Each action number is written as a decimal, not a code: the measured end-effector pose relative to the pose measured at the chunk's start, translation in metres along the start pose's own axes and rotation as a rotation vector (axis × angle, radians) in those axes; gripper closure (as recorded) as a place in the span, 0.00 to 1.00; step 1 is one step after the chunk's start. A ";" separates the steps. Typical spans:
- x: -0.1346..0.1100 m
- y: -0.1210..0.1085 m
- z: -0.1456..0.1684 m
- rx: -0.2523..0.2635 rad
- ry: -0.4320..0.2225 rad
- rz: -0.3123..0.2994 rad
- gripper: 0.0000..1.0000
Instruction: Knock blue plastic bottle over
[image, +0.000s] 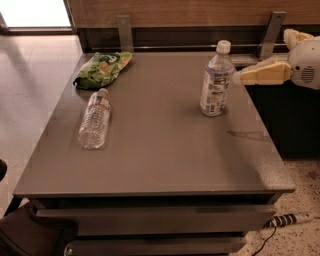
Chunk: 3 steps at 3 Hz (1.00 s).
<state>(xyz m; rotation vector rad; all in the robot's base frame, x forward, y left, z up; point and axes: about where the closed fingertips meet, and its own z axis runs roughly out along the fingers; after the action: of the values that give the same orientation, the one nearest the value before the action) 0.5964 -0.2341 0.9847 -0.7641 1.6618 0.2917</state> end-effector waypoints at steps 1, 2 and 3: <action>0.028 0.003 0.012 0.014 -0.026 0.072 0.00; 0.059 0.015 0.033 0.033 -0.108 0.165 0.00; 0.069 0.024 0.046 0.023 -0.138 0.195 0.00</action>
Offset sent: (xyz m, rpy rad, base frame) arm 0.0160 0.0117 -0.0934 0.2888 -0.0187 -0.0792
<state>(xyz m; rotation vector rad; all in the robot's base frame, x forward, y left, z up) 0.6132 -0.2117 0.9032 -0.5519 1.6073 0.4519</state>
